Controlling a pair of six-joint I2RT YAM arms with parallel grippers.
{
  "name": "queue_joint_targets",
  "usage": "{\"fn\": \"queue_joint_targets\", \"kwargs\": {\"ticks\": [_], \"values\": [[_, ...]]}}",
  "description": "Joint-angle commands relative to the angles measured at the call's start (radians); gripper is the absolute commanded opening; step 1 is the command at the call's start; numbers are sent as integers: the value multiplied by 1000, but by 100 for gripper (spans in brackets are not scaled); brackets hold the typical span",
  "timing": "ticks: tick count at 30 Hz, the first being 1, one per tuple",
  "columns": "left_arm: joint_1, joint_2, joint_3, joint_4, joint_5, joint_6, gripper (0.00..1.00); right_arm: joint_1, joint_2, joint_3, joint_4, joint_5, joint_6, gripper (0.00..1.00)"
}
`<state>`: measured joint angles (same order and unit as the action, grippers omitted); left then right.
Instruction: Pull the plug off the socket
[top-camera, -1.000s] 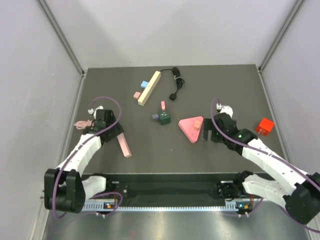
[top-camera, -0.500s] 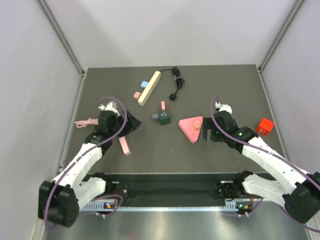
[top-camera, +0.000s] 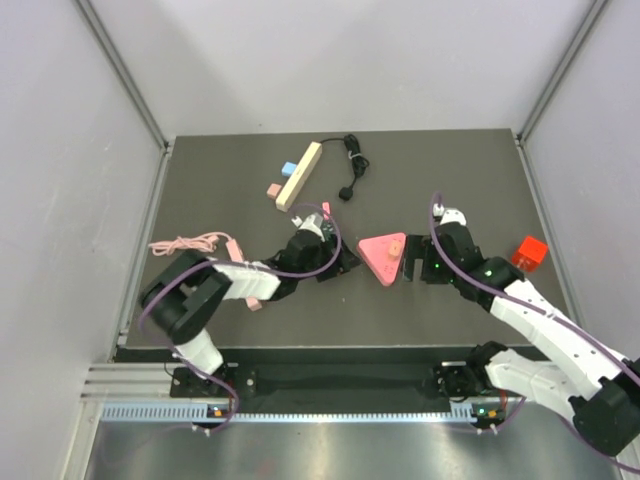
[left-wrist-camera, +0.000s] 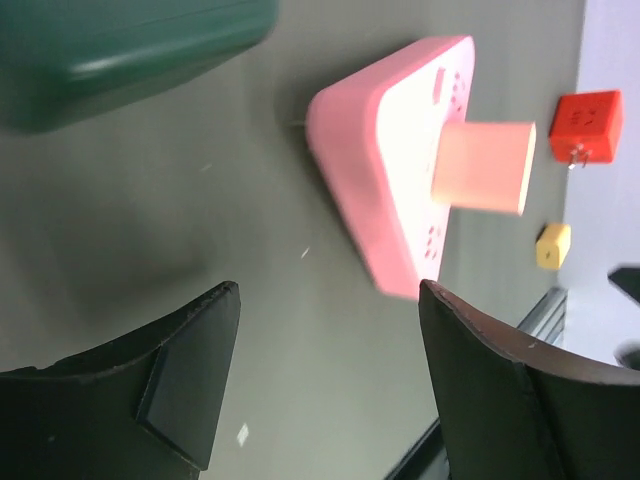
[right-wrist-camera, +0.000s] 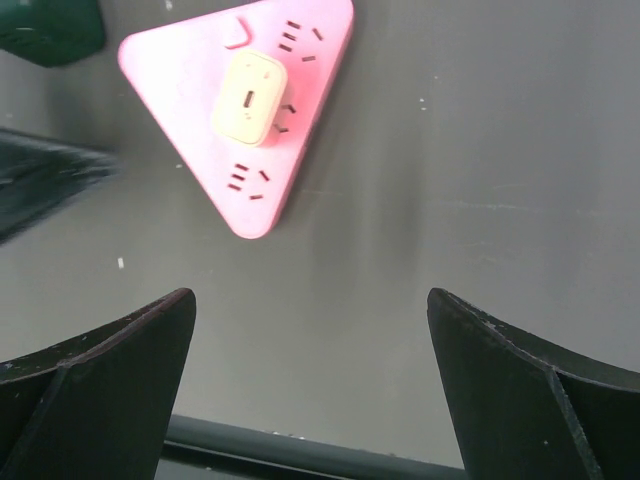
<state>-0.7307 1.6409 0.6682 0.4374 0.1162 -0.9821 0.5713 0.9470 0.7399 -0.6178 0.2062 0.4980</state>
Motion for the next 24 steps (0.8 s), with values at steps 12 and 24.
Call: {"fn": "queue_joint_targets", "kwargs": {"ticks": [12,24], "values": [[-76,304,137,342,-107,-182,64,-5,-33,-11,30,-30,-7,100],[-79,318,119,343,-135,-184,12,-5,82,22,82,-79,57,100]]}}
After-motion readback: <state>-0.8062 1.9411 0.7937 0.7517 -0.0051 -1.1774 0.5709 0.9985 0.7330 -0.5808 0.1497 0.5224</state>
